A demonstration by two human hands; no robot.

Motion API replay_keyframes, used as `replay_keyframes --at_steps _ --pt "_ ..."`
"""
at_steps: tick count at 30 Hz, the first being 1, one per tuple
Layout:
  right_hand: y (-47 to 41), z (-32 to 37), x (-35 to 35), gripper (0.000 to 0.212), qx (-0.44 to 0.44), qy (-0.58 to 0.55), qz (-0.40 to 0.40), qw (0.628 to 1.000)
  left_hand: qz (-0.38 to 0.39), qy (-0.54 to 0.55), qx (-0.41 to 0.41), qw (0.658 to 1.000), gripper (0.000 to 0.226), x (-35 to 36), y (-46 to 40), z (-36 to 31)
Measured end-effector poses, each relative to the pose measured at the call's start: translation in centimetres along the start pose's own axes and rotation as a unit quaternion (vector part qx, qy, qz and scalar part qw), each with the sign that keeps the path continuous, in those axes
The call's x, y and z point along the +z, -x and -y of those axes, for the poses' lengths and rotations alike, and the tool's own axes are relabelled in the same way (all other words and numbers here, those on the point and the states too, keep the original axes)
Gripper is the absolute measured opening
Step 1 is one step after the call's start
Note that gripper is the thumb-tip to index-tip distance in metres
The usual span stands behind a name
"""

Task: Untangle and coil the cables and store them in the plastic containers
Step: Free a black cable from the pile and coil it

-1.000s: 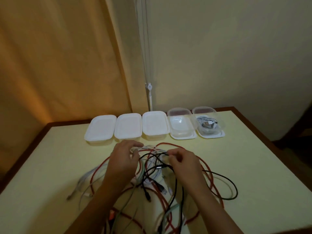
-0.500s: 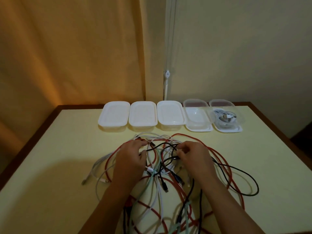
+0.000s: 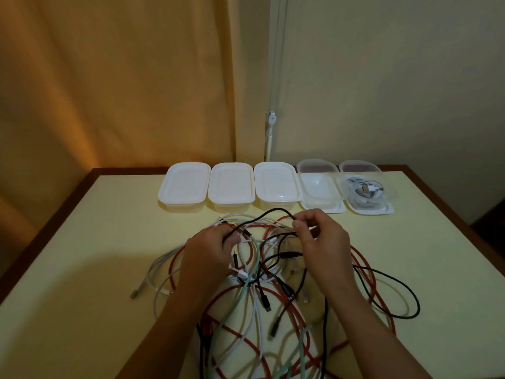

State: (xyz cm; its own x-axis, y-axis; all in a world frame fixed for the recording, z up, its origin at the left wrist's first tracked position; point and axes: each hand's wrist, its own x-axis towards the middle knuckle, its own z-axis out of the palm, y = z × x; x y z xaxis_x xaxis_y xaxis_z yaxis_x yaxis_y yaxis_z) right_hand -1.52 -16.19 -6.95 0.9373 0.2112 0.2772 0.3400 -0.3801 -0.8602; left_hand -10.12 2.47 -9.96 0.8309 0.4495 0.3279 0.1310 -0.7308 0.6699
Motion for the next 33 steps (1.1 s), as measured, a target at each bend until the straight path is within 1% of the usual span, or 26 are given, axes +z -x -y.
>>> replay_keyframes --at_steps 3,5,7,8,11,13,15,17,20,23,25,27,28,29,30,31,33 --pt "0.0 0.8 -0.5 0.015 -0.002 -0.019 -0.002 1.000 -0.030 0.061 -0.017 0.998 0.027 -1.5 -0.8 -1.5" --pt "0.0 1.8 -1.0 0.017 0.000 -0.012 0.025 1.000 -0.035 0.096 -0.033 0.994 0.029 -3.2 -1.4 -3.5" --pt "0.1 3.2 -1.7 0.013 0.013 -0.009 0.087 0.996 -0.018 0.111 -0.058 0.992 0.029 -5.1 -2.4 -6.0" --pt "0.4 4.0 -2.0 0.014 0.016 -0.011 0.125 0.992 -0.010 0.111 -0.061 0.992 0.029 -6.1 -3.0 -7.3" --pt "1.7 7.6 -2.8 0.036 0.004 0.001 0.227 0.974 0.004 0.130 -0.047 0.990 0.024 -9.5 -5.1 -11.3" --pt "2.5 10.1 -3.1 0.046 -0.019 0.012 0.282 0.959 0.018 0.166 -0.055 0.984 0.017 -11.1 -6.4 -13.5" --pt "3.1 12.8 -3.5 0.045 -0.040 0.010 0.335 0.941 0.032 0.202 -0.061 0.977 0.015 -12.6 -7.3 -15.9" --pt "3.7 14.8 -3.6 0.039 -0.059 0.020 0.370 0.927 0.033 0.222 -0.062 0.972 0.015 -13.8 -7.6 -18.0" --pt "4.2 16.6 -3.5 0.033 -0.095 0.032 0.367 0.925 0.026 0.259 -0.063 0.963 0.018 -15.3 -7.8 -20.4" --pt "3.9 18.0 -4.0 0.034 -0.082 -0.001 0.341 0.937 -0.009 0.267 -0.037 0.963 0.020 -17.0 -7.6 -21.6" --pt "3.1 19.1 -4.8 0.037 -0.053 -0.037 0.312 0.948 -0.048 0.246 -0.029 0.968 0.033 -18.3 -7.2 -21.5" --pt "1.9 20.2 -5.7 0.038 -0.026 -0.075 0.275 0.958 -0.066 0.274 -0.063 0.957 0.048 -19.1 -6.1 -20.6" --pt "1.3 20.8 -6.1 0.039 -0.018 -0.091 0.254 0.963 -0.054 0.297 -0.085 0.950 0.054 -19.3 -5.2 -20.0" --pt "0.6 21.3 -6.5 0.039 -0.011 -0.104 0.232 0.967 -0.025 0.307 -0.100 0.946 0.058 -19.4 -3.9 -19.3" --pt "0.1 21.9 -6.9 0.038 -0.004 -0.111 0.210 0.971 0.021 0.298 -0.104 0.949 0.059 -19.1 -2.6 -18.5" --pt "-0.3 22.4 -7.4 0.038 0.003 -0.115 0.189 0.975 0.074 0.274 -0.099 0.954 0.057 -18.8 -1.1 -17.9" --pt "-1.1 23.4 -8.5 0.036 0.011 -0.124 0.150 0.981 0.162 0.221 -0.076 0.959 0.044 -18.0 1.7 -16.9"
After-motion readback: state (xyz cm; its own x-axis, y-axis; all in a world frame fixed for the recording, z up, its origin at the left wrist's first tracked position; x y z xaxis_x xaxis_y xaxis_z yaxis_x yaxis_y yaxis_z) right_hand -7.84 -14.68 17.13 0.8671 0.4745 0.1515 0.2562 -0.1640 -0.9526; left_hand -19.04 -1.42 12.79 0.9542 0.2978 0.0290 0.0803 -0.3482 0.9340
